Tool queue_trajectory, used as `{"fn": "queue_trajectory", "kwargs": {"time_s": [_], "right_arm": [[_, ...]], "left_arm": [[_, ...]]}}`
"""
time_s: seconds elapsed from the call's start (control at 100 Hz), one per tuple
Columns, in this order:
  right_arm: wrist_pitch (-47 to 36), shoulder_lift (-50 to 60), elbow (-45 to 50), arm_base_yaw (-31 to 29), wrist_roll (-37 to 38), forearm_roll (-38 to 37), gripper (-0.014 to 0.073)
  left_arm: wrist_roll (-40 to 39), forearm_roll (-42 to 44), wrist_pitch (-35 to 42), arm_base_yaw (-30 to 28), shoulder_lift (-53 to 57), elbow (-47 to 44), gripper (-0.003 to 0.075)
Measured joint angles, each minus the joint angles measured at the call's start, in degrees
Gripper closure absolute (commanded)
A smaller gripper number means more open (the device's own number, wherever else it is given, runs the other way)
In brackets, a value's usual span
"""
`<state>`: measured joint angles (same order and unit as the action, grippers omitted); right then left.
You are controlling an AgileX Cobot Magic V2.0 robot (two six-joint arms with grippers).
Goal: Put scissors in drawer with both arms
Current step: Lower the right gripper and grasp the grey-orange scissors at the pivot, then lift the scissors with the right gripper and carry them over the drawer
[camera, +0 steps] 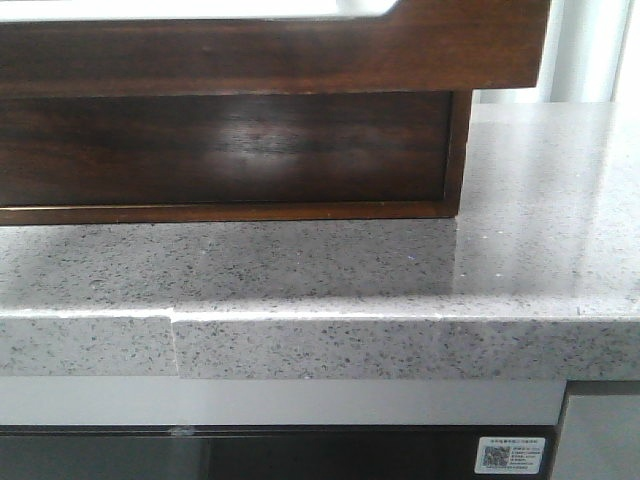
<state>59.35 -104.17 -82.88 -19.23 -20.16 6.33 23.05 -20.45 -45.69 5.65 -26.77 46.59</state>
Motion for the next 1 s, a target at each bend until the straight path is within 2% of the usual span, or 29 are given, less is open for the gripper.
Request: {"fn": "queue_trajectory", "kwargs": {"time_s": [0.26,0.57,0.83,1.0], "right_arm": [[0.09,0.0,-0.09,0.0,0.0,0.11,0.0554],[0.21,0.59,-0.09,0.0,-0.12,0.75,0.0554],[-0.27,9.11,-0.09,0.2,-0.12,1.77,0.0554],[-1.13,16.67,-0.09,2.63,-0.12,1.77,0.0554]], "left_arm": [[0.0,0.0,0.16,0.0,0.0,0.0,0.03],[0.0,0.0,1.54,0.0,0.0,0.0,0.03],[0.0,0.0,1.67,0.0,0.0,0.0,0.03],[0.0,0.0,1.67,0.0,0.0,0.0,0.03]]}}
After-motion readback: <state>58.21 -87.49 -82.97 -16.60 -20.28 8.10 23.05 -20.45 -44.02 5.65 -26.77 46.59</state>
